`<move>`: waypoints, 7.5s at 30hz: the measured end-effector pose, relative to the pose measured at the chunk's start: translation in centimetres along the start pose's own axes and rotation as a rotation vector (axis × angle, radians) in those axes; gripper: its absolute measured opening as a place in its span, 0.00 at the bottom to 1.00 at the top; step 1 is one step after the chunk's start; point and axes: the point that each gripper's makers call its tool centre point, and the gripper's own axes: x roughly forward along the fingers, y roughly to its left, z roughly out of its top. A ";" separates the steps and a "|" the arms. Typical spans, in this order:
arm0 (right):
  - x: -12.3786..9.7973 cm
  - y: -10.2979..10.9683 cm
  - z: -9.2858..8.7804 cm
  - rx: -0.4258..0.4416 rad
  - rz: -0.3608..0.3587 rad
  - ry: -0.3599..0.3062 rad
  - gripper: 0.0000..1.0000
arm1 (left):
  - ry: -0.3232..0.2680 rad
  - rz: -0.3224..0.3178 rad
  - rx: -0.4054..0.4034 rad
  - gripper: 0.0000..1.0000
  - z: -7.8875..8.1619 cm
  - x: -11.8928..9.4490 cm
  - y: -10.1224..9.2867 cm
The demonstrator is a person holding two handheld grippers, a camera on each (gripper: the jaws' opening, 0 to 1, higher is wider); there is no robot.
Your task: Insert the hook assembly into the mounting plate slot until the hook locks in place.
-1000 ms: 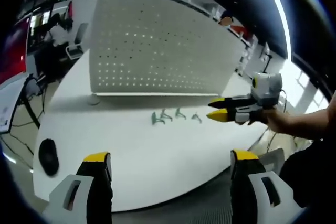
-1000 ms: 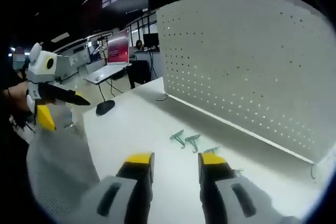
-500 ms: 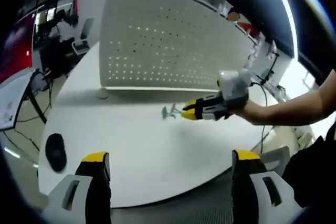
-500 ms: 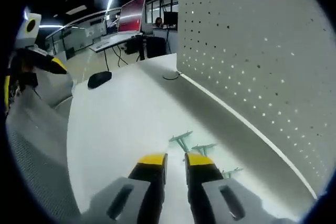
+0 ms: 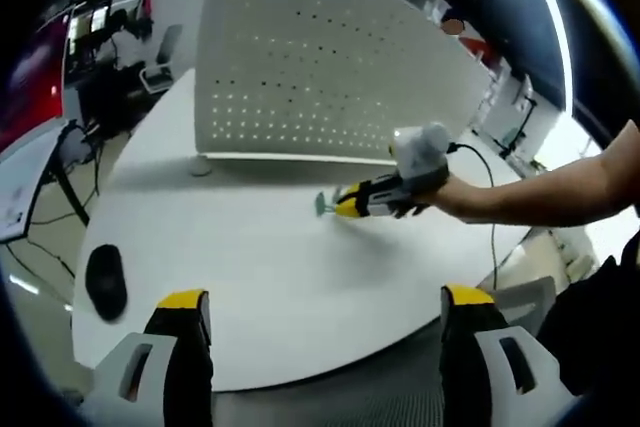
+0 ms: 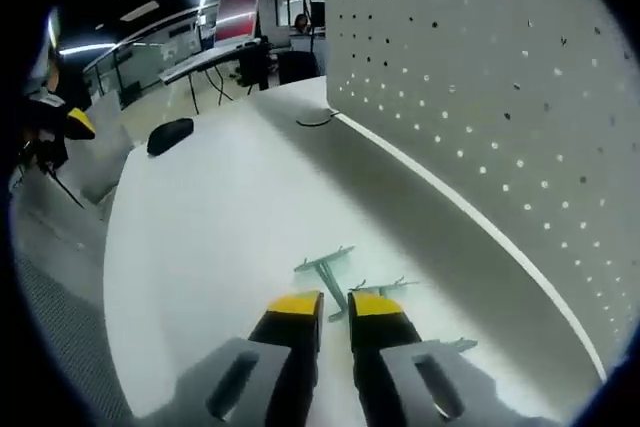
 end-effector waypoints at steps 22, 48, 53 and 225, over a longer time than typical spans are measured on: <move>-0.9 1.2 0.3 0.005 0.046 -0.024 0.00 | 0.005 -0.004 0.008 0.96 0.4 0.5 -0.2; -13.6 6.8 3.3 0.620 0.331 -0.173 0.00 | -0.088 -0.163 0.134 0.82 5.3 4.2 -3.1; -15.9 9.1 4.7 0.754 0.458 -0.240 0.00 | -0.113 -0.232 0.157 0.70 6.0 4.4 -4.9; -21.9 -4.9 17.6 0.167 -0.503 -0.792 0.00 | -0.377 -0.241 -0.044 1.00 8.6 0.5 -6.2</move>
